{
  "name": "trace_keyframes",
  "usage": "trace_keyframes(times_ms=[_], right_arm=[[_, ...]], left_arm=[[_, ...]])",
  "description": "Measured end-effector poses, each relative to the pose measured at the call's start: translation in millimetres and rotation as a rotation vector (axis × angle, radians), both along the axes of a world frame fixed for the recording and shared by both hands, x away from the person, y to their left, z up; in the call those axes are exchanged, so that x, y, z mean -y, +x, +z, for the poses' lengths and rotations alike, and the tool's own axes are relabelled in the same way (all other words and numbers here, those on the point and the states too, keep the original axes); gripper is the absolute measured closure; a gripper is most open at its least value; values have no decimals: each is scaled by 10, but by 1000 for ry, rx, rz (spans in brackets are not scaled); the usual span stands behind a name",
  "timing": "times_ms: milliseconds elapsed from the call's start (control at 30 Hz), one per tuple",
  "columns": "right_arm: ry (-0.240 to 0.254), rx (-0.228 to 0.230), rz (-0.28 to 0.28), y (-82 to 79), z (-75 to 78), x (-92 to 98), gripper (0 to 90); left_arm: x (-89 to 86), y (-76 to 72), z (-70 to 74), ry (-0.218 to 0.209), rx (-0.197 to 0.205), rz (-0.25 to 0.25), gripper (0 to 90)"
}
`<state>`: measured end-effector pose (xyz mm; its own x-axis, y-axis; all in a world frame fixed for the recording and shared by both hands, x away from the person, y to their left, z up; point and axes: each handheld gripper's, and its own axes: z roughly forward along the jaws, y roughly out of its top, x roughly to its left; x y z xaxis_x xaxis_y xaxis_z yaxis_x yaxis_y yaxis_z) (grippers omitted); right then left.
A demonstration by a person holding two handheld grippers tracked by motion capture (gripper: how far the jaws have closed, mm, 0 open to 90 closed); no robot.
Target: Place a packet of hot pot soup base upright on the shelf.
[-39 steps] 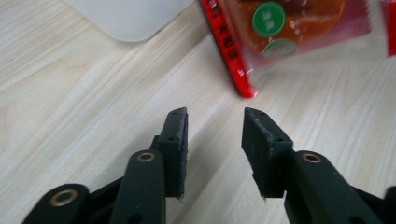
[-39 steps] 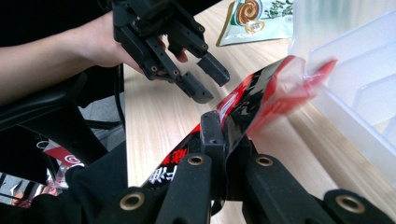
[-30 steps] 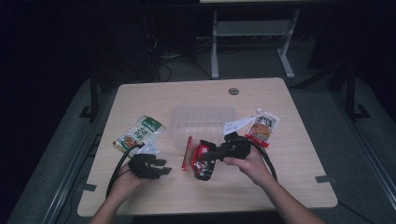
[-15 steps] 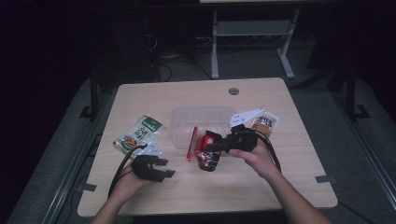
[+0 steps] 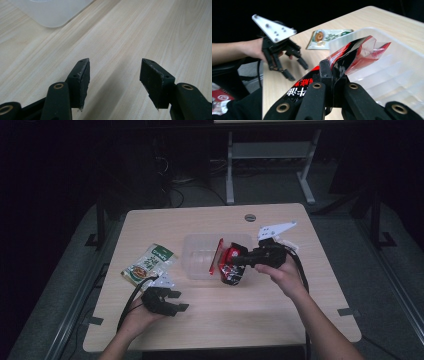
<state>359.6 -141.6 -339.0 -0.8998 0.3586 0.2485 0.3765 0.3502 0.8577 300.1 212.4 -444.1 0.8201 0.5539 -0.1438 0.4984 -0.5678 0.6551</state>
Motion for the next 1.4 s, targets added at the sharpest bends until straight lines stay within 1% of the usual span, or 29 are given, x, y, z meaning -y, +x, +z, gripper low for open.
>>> trace_keyframes(times_ms=[100,133,167,233,400,533,567,800,867,933,967,1033,1200,1233,1300,1400], right_arm=[[0,3,-28,70,25,80,900],[0,3,-28,70,25,80,900],[-3,6,-44,114,28,130,900],[-7,8,-60,147,25,186,900],[-20,1,-100,189,-4,320,900],[-31,-5,-115,203,-27,375,900],[-34,-6,-115,206,-34,376,900],[-73,-13,-103,227,-97,289,900],[-77,-12,-97,241,-121,267,900],[-82,-21,-98,249,-141,248,900],[-85,-23,-95,257,-150,244,900],[-85,-26,-94,271,-169,234,900],[-71,-52,-92,316,-221,209,900],[-70,-54,-91,326,-221,207,900],[-71,-52,-91,349,-216,198,900],[-66,-57,-94,370,-215,177,900]], left_arm=[[3,-1,-6,-2,-2,0,408],[3,-1,-6,-2,-2,0,407],[6,-5,-9,-5,-6,1,407],[7,-5,-10,-6,-7,-1,408],[6,2,-11,5,-6,-11,405],[14,2,-14,5,-3,-14,405],[21,0,-20,0,-5,-12,405],[17,1,-20,3,-5,-15,402],[12,2,-20,7,-6,-18,402],[12,2,-19,7,-6,-18,402],[17,2,-22,1,-6,-14,401],[21,3,-24,-1,-9,-15,402],[26,8,-23,7,-11,-22,402],[31,1,-20,3,-12,-22,402],[27,6,-20,11,-8,-33,401],[33,3,-25,7,-10,-32,401]])
